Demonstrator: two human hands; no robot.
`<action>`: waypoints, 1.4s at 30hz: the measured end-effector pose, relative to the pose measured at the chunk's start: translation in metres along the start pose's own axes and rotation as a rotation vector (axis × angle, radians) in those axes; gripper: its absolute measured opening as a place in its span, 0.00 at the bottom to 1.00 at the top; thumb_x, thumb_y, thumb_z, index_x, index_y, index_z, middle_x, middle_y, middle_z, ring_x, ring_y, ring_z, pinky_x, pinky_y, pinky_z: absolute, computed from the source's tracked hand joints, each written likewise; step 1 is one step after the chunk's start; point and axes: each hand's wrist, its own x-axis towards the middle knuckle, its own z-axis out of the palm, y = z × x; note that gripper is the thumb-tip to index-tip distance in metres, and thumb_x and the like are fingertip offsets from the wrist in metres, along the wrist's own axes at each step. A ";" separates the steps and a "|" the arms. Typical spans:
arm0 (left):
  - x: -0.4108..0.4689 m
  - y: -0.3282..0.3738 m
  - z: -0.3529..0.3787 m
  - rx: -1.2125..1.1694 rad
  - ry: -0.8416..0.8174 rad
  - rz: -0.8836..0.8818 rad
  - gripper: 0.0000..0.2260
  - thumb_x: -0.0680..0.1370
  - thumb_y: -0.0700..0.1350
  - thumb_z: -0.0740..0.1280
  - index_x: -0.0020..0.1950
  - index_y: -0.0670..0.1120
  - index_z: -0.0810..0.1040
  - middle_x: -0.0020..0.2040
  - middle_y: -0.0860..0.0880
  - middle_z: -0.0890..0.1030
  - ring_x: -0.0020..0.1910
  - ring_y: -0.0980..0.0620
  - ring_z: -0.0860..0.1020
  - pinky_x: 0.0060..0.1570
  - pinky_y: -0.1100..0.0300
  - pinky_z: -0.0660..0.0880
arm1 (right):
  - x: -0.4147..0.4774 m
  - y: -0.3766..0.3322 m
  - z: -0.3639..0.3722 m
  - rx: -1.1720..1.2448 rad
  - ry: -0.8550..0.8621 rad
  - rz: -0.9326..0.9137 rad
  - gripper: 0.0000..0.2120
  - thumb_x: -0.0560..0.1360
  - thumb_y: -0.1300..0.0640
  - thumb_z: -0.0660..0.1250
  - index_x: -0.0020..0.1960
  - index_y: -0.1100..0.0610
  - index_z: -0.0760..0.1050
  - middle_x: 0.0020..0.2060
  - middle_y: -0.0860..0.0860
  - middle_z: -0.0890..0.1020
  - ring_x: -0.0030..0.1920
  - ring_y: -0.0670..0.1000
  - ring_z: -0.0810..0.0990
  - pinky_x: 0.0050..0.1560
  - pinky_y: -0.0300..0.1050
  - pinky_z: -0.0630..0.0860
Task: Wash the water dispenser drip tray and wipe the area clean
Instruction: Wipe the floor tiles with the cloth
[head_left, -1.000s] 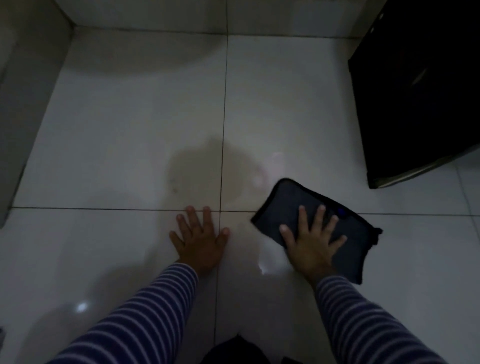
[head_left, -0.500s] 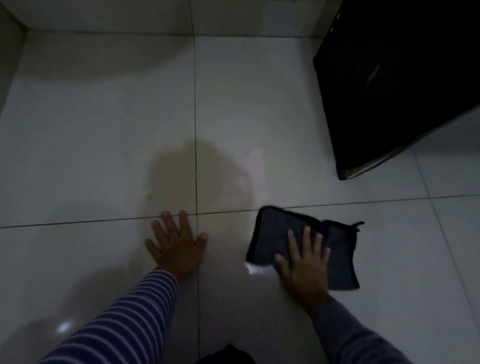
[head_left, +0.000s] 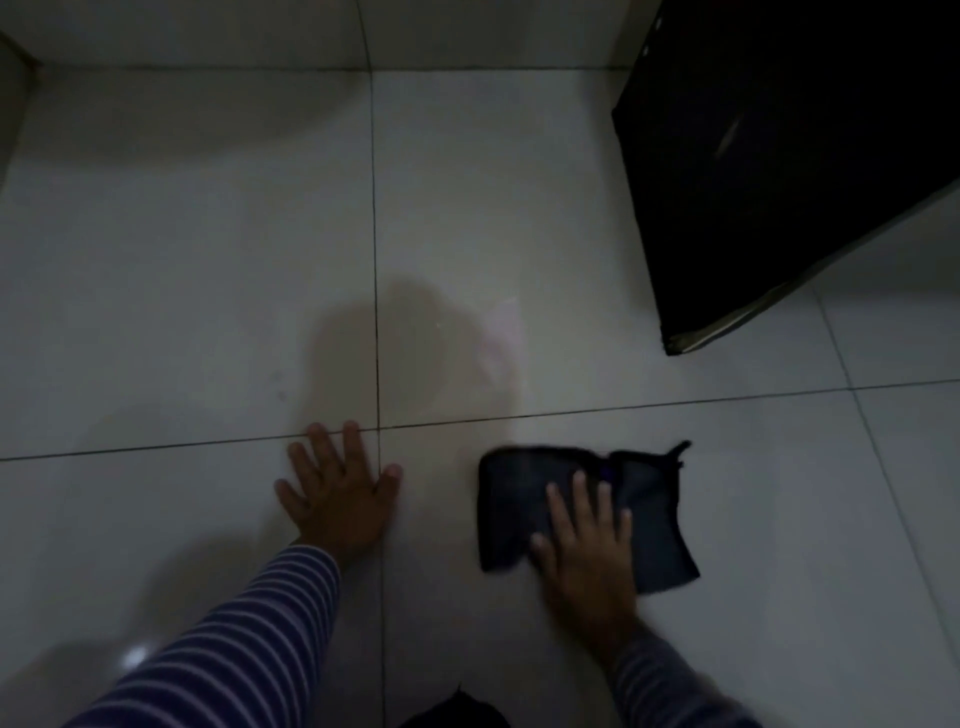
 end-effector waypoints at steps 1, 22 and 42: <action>-0.001 0.000 0.001 0.002 0.004 -0.001 0.35 0.77 0.67 0.48 0.78 0.56 0.37 0.78 0.44 0.34 0.76 0.40 0.34 0.70 0.36 0.37 | 0.018 -0.005 -0.005 0.008 0.038 0.071 0.30 0.80 0.39 0.44 0.72 0.54 0.68 0.73 0.60 0.64 0.70 0.68 0.66 0.67 0.70 0.59; 0.010 0.008 -0.023 -0.107 0.287 -0.013 0.26 0.78 0.58 0.58 0.75 0.54 0.60 0.77 0.44 0.58 0.76 0.42 0.52 0.71 0.40 0.50 | 0.121 -0.075 -0.027 -0.121 -0.074 -0.440 0.31 0.77 0.37 0.51 0.76 0.48 0.57 0.77 0.55 0.54 0.75 0.65 0.53 0.70 0.69 0.50; 0.035 -0.053 -0.037 -0.066 0.089 -0.020 0.46 0.70 0.74 0.55 0.78 0.54 0.36 0.73 0.48 0.27 0.77 0.42 0.34 0.72 0.40 0.39 | 0.168 -0.127 -0.043 -0.273 -0.082 -0.773 0.30 0.74 0.37 0.49 0.68 0.49 0.73 0.69 0.53 0.71 0.68 0.62 0.71 0.61 0.67 0.69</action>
